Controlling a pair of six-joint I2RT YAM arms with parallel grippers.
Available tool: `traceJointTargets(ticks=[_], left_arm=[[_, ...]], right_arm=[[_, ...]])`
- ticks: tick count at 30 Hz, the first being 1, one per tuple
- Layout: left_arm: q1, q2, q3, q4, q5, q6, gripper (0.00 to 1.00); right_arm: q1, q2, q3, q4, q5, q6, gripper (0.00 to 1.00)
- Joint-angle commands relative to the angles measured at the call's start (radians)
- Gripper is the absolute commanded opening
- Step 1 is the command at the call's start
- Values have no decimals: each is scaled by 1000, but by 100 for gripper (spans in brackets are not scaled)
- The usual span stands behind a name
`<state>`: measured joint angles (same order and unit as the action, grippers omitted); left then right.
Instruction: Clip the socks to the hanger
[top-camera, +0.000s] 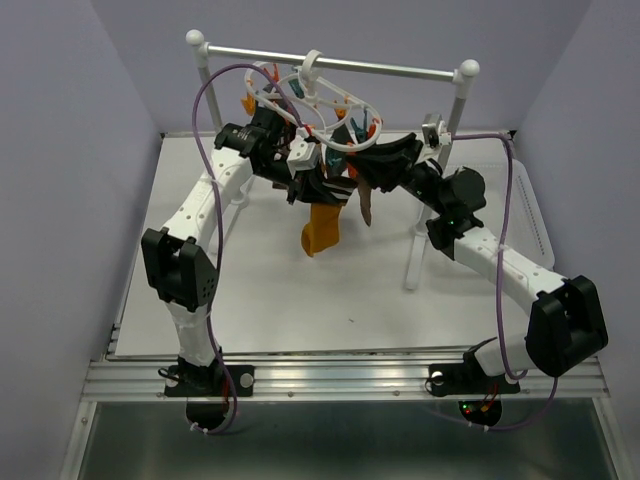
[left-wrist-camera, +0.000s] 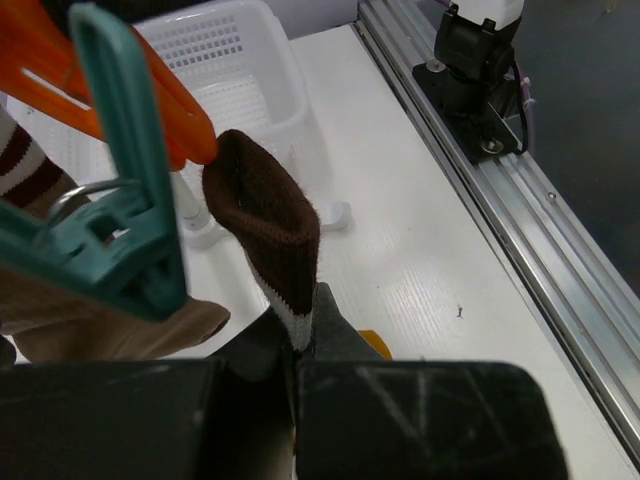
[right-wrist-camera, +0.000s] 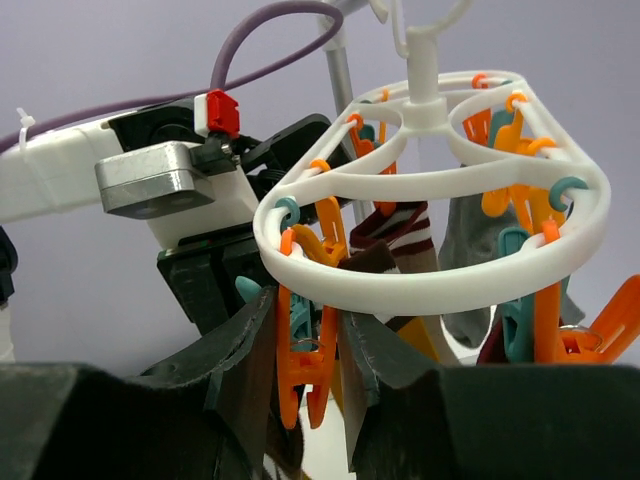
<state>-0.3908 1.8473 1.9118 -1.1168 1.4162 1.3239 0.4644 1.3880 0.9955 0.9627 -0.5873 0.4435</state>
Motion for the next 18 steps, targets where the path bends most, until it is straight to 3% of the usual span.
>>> traceJointTargets(ticks=[1,18], left_arm=[[4,23,72,-9,46,-37,0],[4,9,64,-11,56,-22,0]], right_arm=[[5,-9,-17,74,-34,60,1],[5,37,-12,203,-97,124,1]])
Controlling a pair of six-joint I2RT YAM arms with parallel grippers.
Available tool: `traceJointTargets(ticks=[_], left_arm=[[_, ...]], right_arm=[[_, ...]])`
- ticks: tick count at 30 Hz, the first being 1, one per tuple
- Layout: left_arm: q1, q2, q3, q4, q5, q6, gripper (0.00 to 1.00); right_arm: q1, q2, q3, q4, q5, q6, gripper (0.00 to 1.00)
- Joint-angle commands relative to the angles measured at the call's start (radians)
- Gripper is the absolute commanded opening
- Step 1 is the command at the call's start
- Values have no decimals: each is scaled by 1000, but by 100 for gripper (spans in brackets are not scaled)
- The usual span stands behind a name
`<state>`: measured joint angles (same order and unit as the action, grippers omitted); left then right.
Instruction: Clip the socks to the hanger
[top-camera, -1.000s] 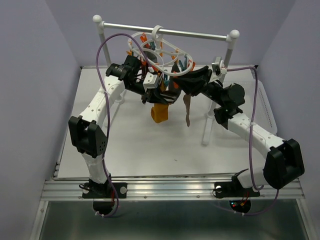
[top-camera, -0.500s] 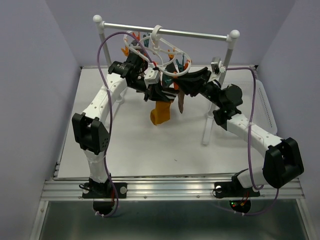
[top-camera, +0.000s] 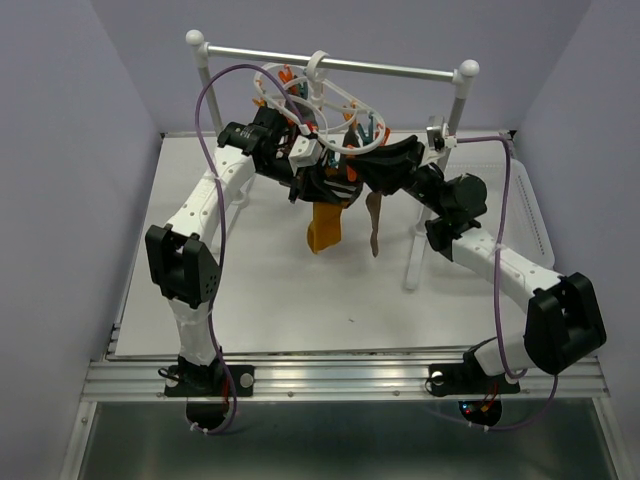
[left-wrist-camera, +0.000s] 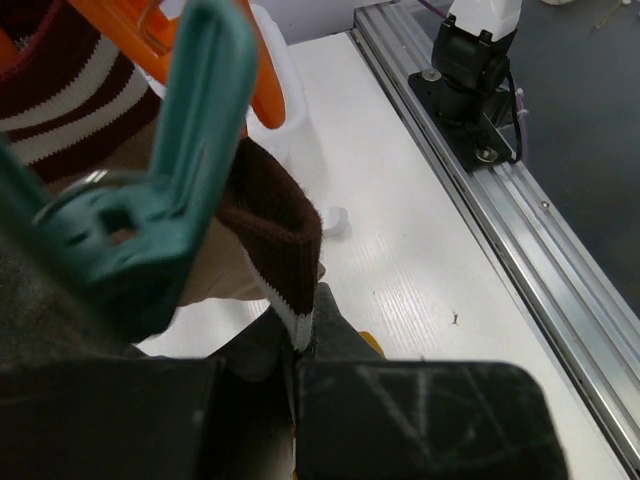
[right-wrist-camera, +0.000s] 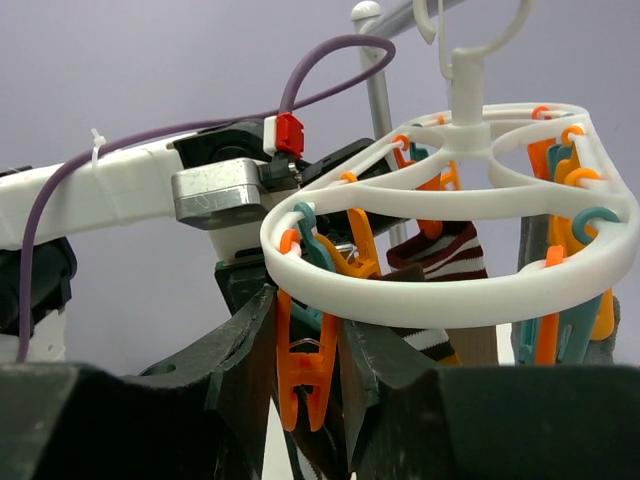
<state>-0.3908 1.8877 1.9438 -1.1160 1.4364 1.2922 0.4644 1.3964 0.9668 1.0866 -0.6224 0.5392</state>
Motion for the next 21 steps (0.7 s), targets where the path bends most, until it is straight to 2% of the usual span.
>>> traceJointTargets(ticks=[1,9,21], left_arm=[[4,-33,32,-10,35,12,0],[3,-64,11,-11,25,22,0],[3,-71,-11,-11,25,28,0]], right_arm=[[5,36,19,93,-63,33,1],[5,75,49,160,-63,36,1],[5,90,75,168,-62,39,1]])
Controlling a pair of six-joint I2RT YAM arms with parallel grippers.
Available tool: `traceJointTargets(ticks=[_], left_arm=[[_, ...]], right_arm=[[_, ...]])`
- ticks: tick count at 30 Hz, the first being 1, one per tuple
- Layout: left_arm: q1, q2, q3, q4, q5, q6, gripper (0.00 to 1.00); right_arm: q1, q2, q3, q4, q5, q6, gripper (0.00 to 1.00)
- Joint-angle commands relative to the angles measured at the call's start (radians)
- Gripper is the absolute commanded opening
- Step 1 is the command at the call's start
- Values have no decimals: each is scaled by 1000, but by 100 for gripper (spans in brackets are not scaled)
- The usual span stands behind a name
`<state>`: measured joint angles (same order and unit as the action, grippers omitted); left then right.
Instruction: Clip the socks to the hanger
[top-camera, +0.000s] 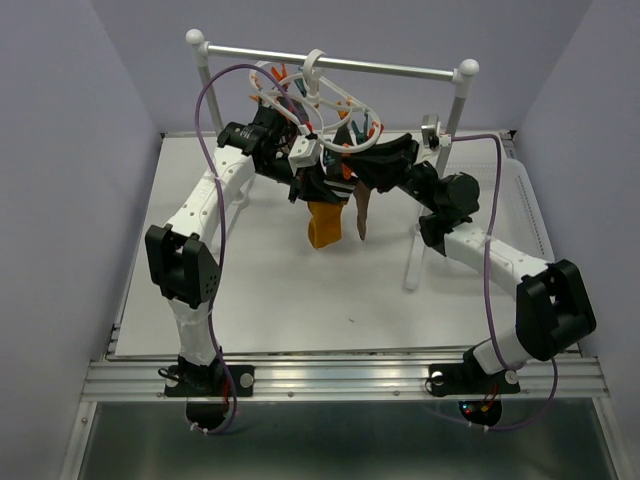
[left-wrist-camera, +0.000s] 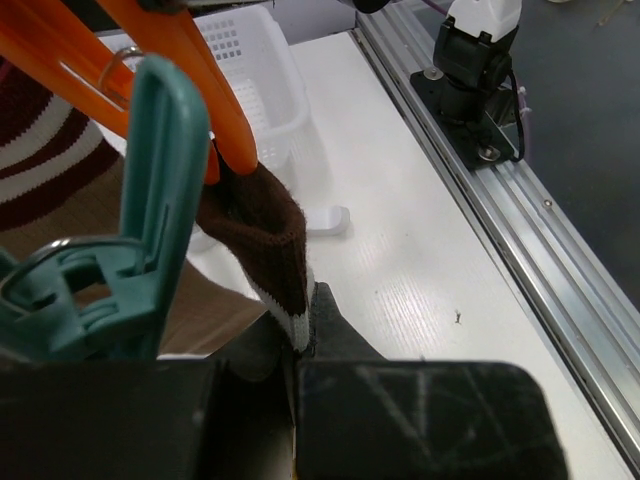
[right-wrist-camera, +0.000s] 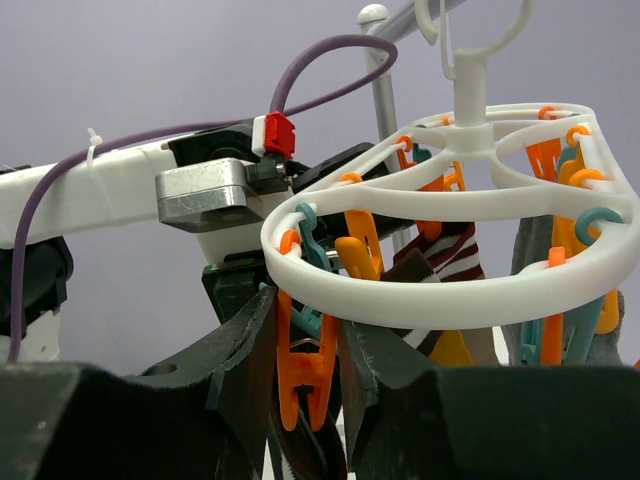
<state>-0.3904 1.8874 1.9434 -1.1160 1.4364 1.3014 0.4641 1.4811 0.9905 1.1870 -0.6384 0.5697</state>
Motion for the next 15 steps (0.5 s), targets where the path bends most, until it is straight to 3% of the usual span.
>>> traceJointTargets(ticks=[1,15], left_arm=[[2,-73,-12,-10,25,21,0],[4,-97,-23,-13,27,39,0]], right_arm=[[5,8,54,66,-47,10,1],[5,50,71,132,-57,42,1]])
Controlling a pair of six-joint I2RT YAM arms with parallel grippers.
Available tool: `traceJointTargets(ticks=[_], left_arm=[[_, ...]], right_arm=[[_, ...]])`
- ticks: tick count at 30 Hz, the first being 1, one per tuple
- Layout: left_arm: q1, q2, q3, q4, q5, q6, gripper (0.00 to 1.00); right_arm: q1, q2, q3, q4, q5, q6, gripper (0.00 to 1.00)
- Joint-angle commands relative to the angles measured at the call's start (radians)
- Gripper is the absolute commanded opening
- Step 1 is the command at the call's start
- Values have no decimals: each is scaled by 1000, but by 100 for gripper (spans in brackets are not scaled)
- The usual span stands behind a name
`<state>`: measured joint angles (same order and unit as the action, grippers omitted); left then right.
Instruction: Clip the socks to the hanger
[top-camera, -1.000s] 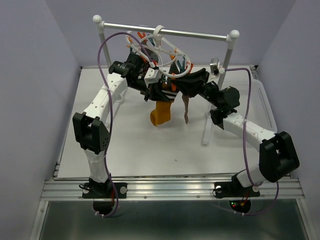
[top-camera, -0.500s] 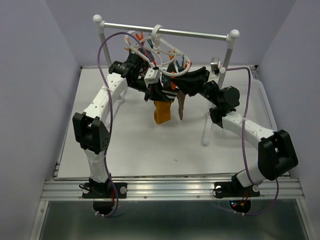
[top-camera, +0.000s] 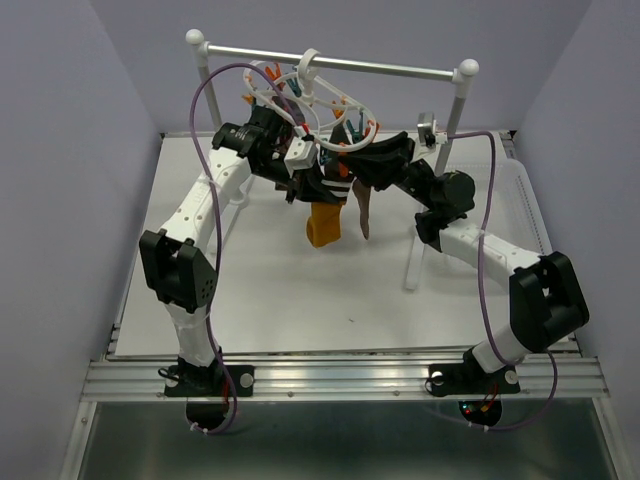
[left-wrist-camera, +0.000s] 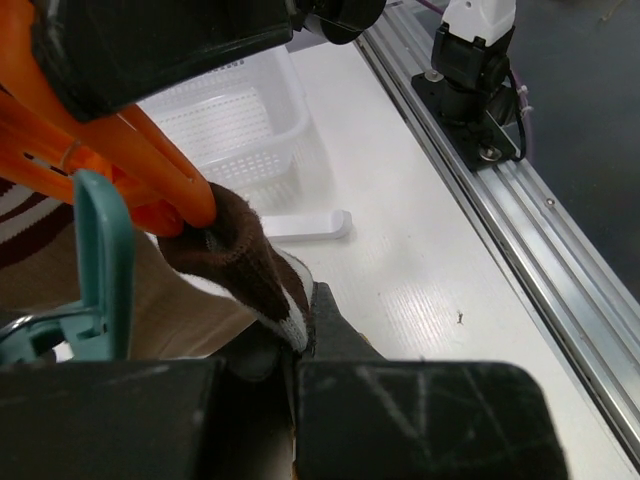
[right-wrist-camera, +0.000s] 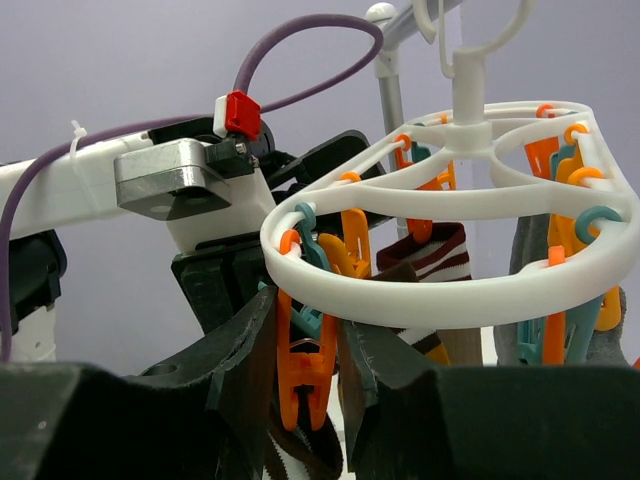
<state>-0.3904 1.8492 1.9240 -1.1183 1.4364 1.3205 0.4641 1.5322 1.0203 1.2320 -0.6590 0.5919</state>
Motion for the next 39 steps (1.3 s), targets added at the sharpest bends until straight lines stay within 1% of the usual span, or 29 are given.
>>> traceJointTargets(ticks=[1,11,17,23,28,30,39], left_arm=[[4,-58,-5,-9,27,20,0],[4,-51,-6,-8,27,26,0],[4,-50,-7,-8,32,23,0],[8,-22,12,-8,74,-33,0],[10,-15,1,-8,110,-76,0],[10,-24,-6,-8,136,-79,0],[12,-30,-85,-8,238,-70,0]], right_arm=[[5,-1,43,89,-42,25,1],[5,-12,5,162,-80,120,1],[5,-26,-14,204,-100,134,1],[5,-30,-14,257,-111,83,1],[5,-21,-26,369,-148,11,1],[5,-20,-32,415,-156,-4,1],[5,-35,-31,465,-177,-36,1]])
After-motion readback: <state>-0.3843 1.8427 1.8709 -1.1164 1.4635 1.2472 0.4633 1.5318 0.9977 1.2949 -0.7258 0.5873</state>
